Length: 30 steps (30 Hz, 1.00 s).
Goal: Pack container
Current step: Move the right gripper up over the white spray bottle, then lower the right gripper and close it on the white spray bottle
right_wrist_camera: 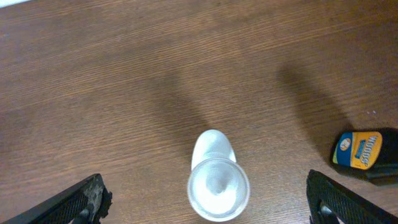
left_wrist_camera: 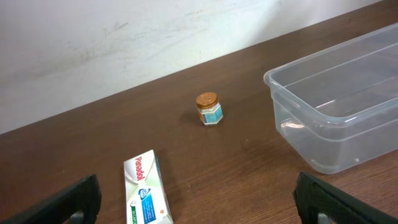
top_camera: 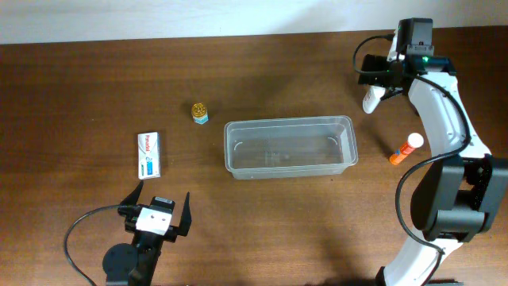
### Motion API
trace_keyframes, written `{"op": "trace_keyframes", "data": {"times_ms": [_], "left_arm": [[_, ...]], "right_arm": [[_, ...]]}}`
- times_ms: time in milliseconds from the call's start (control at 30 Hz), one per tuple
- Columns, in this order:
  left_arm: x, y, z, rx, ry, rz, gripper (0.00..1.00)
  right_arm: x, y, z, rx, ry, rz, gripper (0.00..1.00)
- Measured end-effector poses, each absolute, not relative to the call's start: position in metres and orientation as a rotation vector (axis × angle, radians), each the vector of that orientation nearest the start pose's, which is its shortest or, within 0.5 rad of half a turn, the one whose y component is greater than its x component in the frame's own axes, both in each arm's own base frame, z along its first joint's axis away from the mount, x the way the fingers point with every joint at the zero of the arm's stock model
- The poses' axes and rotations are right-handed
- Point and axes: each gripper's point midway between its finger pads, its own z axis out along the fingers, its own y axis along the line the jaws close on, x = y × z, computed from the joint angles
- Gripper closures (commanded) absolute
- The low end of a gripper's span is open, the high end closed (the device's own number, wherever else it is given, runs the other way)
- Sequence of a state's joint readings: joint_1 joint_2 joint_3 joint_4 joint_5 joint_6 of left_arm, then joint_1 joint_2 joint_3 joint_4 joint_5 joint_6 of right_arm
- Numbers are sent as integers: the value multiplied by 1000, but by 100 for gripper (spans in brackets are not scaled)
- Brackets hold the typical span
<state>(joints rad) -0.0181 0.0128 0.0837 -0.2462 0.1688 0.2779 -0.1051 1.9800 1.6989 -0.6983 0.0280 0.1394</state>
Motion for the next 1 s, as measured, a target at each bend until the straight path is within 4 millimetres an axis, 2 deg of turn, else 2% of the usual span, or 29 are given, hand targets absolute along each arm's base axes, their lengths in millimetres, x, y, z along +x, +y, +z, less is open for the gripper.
{"op": "trace_keyframes", "data": {"times_ms": [233,367,700,867,1000], "left_arm": [[235,-33,152,379,1702,43,1],[235,-33,152,379,1702,43,1],[235,-33,152,379,1702,43,1],[235,-33,152,379,1702,43,1],[235,-33,152,379,1702,43,1]], "right_arm": [[506,-65,137,367,2546,-36,10],[504,-65,132,375,2562,-35,21],[502,-65,99,385,2637,-39,21],[504,-65,95,384,2637,-39,22],[507,-66,97,384,2624,-38,36]]}}
